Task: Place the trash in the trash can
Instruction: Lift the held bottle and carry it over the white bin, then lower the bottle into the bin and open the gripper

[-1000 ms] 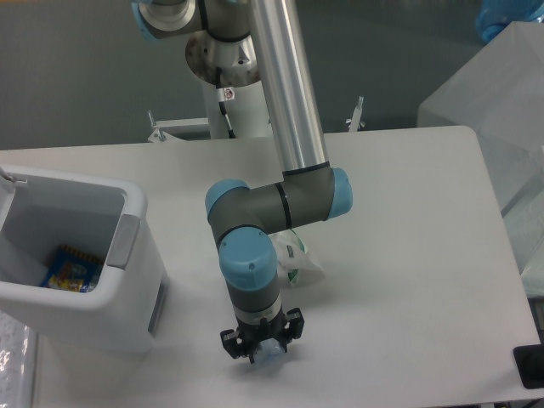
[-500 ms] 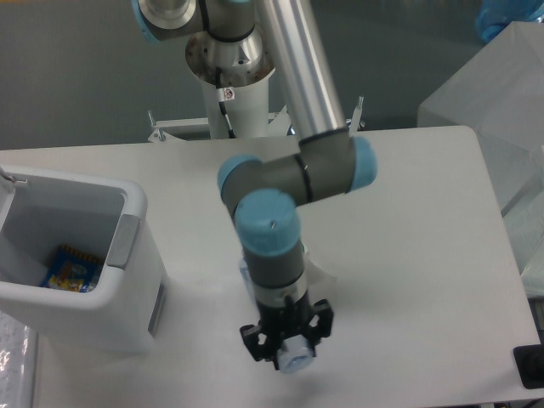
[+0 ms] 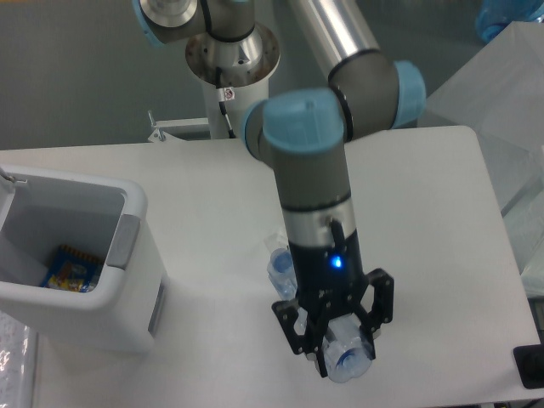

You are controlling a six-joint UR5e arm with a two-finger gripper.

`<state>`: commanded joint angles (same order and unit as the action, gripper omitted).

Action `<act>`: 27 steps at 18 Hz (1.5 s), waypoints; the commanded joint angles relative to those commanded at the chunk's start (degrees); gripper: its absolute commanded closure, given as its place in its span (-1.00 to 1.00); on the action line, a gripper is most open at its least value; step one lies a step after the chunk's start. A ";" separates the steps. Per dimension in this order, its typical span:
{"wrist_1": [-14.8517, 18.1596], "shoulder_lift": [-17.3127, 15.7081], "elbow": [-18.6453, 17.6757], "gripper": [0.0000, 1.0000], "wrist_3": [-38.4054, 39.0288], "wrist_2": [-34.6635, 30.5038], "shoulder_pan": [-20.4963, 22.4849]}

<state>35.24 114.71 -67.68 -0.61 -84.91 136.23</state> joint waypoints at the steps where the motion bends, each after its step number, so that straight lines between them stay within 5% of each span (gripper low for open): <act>1: -0.09 -0.97 0.26 -0.29 0.00 0.00 -0.52; 11: -0.09 -7.65 -0.09 -0.29 1.67 1.67 -11.76; 19: 0.00 -7.83 -2.36 -0.29 4.48 1.58 -19.95; 27: 0.00 -7.74 -6.24 -0.30 4.39 1.50 -22.50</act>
<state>35.24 106.96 -73.92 3.78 -83.41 113.73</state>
